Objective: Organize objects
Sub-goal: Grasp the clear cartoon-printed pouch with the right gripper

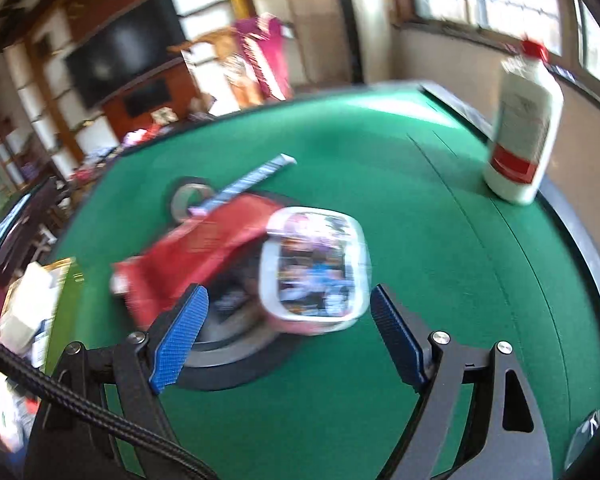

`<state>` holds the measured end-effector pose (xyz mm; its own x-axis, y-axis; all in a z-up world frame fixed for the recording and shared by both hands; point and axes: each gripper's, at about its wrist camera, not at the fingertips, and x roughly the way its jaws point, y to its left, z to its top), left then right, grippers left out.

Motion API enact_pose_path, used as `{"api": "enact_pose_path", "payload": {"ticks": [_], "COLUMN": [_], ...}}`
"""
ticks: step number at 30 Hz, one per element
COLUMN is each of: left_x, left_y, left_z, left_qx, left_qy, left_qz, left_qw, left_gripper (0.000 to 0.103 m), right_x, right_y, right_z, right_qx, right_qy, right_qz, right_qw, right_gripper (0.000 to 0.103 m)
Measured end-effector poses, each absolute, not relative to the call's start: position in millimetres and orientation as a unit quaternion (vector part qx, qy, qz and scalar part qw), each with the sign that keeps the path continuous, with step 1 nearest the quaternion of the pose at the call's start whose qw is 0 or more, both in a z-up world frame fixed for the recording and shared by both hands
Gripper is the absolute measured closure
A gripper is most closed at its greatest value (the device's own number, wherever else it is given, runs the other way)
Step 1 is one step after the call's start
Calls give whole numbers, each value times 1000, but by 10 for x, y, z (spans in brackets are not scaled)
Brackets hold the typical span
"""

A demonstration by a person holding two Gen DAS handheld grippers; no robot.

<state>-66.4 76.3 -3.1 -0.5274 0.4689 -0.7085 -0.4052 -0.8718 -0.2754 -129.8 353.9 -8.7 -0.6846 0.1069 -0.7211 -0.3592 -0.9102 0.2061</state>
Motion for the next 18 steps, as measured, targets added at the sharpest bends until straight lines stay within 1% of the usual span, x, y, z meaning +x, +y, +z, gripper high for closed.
{"api": "enact_pose_path", "payload": {"ticks": [3, 8, 12, 15, 18], "left_x": [-651, -608, -572, -584, -617], "left_y": [944, 995, 1004, 1032, 1046], "left_z": [-135, -148, -167, -197, -202], "left_qx": [-435, -441, -444, -447, -451], "left_qy": [-29, -25, -24, -21, -22], "left_qz": [860, 857, 855, 853, 852], "left_qw": [263, 265, 268, 268, 264], "left_gripper": [91, 91, 91, 91, 91], "right_x": [-1390, -1623, -1819, -1896, -1837], "right_y": [3656, 3532, 3500, 3594, 3664], "right_z": [-200, -264, -326, -410, -472], "right_qx": [-395, -417, -432, -438, -426], "right_qy": [185, 141, 107, 118, 127], "right_qz": [890, 888, 882, 879, 886], "right_qw": [128, 131, 155, 151, 135], "right_gripper": [19, 19, 19, 19, 23]}}
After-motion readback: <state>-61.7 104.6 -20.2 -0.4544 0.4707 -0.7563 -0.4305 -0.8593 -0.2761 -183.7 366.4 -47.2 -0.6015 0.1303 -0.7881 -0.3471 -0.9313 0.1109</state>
